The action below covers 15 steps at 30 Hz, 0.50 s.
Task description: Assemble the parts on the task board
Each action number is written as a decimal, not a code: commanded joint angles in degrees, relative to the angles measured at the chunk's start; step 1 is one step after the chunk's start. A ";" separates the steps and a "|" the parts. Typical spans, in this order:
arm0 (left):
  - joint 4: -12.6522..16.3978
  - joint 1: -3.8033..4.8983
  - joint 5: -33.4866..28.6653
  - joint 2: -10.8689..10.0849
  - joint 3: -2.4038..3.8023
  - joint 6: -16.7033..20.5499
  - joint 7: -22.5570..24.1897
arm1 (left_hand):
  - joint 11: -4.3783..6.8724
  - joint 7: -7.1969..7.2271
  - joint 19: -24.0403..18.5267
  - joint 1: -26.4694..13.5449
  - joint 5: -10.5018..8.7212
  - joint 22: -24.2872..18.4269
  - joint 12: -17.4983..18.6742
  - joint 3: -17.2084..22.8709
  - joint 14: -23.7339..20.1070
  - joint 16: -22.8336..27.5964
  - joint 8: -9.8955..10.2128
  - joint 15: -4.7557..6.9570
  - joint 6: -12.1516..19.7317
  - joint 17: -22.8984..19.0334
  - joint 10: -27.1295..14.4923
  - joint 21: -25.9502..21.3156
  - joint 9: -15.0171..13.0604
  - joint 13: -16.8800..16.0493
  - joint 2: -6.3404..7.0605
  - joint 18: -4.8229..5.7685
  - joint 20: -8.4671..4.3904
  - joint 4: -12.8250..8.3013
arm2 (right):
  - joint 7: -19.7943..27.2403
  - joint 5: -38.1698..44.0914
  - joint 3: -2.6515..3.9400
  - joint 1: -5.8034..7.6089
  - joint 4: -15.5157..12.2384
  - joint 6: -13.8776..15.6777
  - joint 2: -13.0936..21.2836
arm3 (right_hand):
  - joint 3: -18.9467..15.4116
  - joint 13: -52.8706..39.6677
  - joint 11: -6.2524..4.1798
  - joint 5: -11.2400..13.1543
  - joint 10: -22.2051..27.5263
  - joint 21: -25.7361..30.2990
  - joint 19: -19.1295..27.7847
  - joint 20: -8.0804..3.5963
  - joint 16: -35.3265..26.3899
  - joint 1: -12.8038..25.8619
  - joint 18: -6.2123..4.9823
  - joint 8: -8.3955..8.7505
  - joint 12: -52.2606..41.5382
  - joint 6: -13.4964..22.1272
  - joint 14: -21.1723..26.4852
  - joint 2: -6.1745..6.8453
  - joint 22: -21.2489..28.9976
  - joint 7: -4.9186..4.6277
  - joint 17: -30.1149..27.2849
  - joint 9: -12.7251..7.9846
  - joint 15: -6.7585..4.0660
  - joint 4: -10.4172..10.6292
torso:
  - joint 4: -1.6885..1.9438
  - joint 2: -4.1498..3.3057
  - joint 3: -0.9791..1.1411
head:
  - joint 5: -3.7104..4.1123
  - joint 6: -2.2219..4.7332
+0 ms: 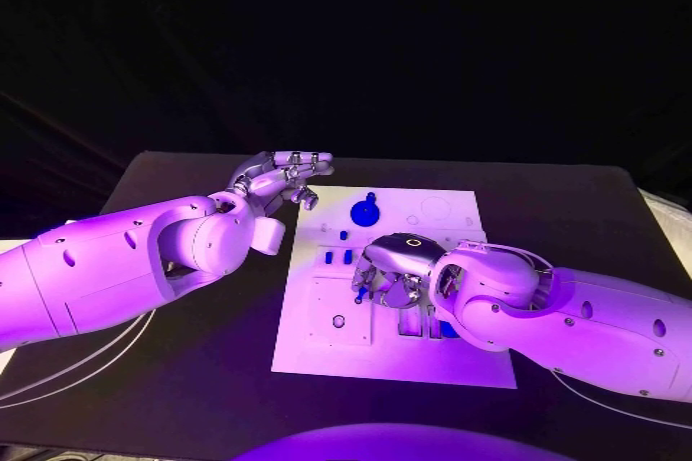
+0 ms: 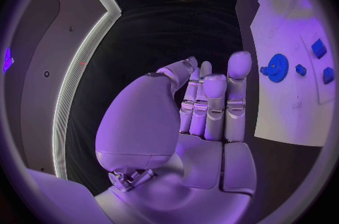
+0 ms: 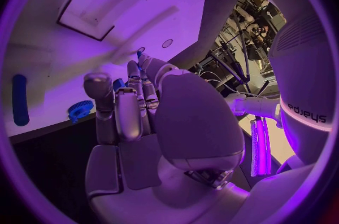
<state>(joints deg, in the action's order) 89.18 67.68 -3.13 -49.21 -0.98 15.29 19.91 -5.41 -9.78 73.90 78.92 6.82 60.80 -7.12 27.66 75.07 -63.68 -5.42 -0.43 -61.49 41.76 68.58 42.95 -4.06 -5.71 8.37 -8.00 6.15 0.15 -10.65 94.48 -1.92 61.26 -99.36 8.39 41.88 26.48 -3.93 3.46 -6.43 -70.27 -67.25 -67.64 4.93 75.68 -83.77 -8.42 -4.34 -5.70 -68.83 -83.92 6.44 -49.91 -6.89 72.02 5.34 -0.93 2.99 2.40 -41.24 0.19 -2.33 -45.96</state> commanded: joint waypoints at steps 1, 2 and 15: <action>0.04 -0.02 -0.28 0.12 0.03 -1.15 0.16 | 0.03 -0.02 -0.45 -0.43 -0.07 -0.05 -0.19 -0.40 -0.27 0.17 -0.08 -0.06 0.47 -0.05 -0.37 -0.18 0.05 -0.08 -0.09 -0.94 0.02 -0.09 | 0.40 0.81 -0.02 -0.08 -0.11 -2.02 -0.13 | 0.00 -0.03 0.23 -0.17 -0.05 -0.32 -0.16 0.11 0.24 0.35 0.61 -0.22 0.04 0.04 -2.95 -0.24 0.03 -0.38 0.05 0.06 0.01 -0.40 | 0.04 0.00 0.02 | -0.09 -0.09; 0.04 -0.02 -0.28 0.12 0.03 -1.15 0.16 | 0.03 -0.02 -0.45 -0.43 -0.07 -0.05 -0.19 -0.40 -0.27 0.17 -0.08 -0.06 0.47 -0.05 -0.37 -0.18 0.05 -0.08 -0.09 -0.94 0.02 -0.09 | 0.39 0.81 -0.03 -0.08 -0.12 -2.08 -0.14 | 0.00 -0.03 0.23 -0.17 -0.05 -0.32 -0.16 0.11 0.24 0.35 0.61 -0.22 0.04 0.04 -2.95 -0.24 0.03 -0.38 0.05 0.06 0.01 -0.40 | 0.04 0.00 0.02 | -0.09 -0.09; 0.09 -0.04 -0.28 0.08 0.03 -1.22 0.06 | 0.03 -0.02 -0.45 -0.43 -0.07 -0.05 -0.19 -0.40 -0.27 0.17 -0.08 -0.06 0.47 -0.05 -0.37 -0.18 0.05 -0.08 -0.09 -0.94 0.02 -0.09 | -0.23 1.71 -0.13 -0.31 0.62 -2.87 -1.06 | -0.02 -0.03 0.24 -0.17 -0.08 -0.33 -0.17 0.12 0.21 0.42 0.62 -0.23 0.05 0.01 -2.94 -0.26 0.01 -0.37 0.00 0.07 0.02 -0.40 | 0.06 -0.02 0.02 | -0.16 -0.26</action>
<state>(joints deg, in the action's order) 89.17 67.65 -3.16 -49.22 -0.98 15.19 19.83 -5.41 -9.78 73.90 78.92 6.82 60.80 -7.12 27.66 75.07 -63.68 -5.42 -0.43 -61.49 41.76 68.58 42.95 -4.07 -5.71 8.37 -8.00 6.15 0.15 -10.73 94.96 -2.00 61.08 -98.78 6.88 40.98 26.47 -3.88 3.56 -6.42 -70.17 -67.25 -67.63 4.94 75.67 -83.78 -8.42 -4.40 -5.59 -68.80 -83.92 6.45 -49.90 -6.90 72.01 5.31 -0.93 2.99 2.42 -41.24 0.20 -2.49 -46.15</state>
